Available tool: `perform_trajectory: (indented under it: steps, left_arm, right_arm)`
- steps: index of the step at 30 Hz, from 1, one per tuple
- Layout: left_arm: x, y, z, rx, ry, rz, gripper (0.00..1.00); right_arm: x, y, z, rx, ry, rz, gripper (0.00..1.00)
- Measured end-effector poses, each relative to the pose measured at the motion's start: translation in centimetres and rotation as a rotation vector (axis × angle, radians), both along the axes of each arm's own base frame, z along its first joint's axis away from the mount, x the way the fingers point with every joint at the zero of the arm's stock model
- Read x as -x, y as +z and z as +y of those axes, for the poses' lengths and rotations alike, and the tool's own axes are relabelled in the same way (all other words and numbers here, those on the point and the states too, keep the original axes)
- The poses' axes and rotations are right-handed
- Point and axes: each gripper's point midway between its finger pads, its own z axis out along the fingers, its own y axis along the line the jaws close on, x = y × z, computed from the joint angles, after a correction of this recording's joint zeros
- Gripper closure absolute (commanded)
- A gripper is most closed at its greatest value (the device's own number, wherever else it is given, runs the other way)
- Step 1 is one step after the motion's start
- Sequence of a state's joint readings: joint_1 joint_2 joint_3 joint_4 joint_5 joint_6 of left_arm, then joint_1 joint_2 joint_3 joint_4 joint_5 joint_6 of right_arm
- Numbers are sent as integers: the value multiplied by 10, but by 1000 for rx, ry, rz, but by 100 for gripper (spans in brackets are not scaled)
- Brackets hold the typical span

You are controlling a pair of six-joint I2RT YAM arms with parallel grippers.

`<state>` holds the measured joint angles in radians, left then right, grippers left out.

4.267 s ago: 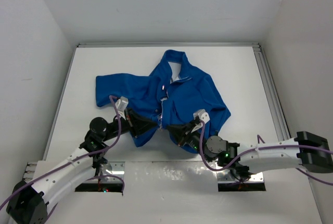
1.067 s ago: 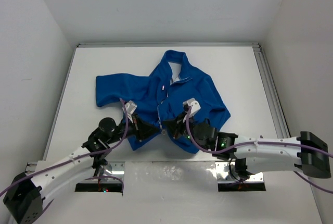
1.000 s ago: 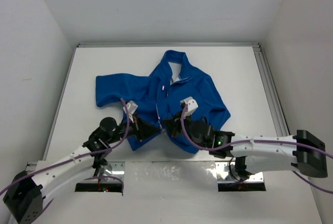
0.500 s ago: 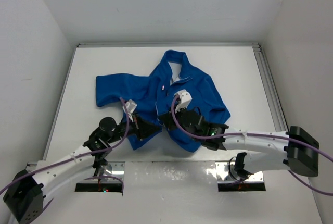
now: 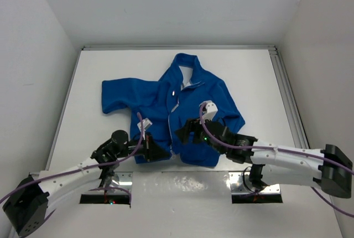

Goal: Zip up the jacket

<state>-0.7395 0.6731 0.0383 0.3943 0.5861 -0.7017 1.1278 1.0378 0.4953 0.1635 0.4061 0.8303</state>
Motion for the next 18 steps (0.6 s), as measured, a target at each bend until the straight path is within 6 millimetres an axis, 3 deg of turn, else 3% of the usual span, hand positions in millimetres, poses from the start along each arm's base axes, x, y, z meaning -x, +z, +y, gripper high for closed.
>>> perform_trajectory:
  steps: [4,6,9,11,14,16,18]
  left_arm:
    - [5,2,-1,11,-22,24,100]
    - [7,2,-1,13,-28,32,100]
    - [8,2,-1,13,-36,46,100]
    - [9,1,-2,12,-37,59,100]
    - [9,3,-4,25,-42,80,100]
    - [9,4,-5,32,-43,93,100]
    - [9,6,-5,39,-41,98,100]
  right_arm:
    - [13,7,-9,-2,32,31,22]
    - [23,13,-9,-32,72,60,46]
    - [46,20,-1,-124,167,122,100]
    - [63,13,5,-202,236,176,100]
    - [91,-26,2,-227,321,276,97]
    - [104,-47,-2,-201,352,330,88]
    - [110,-49,-1,-211,376,345,75]
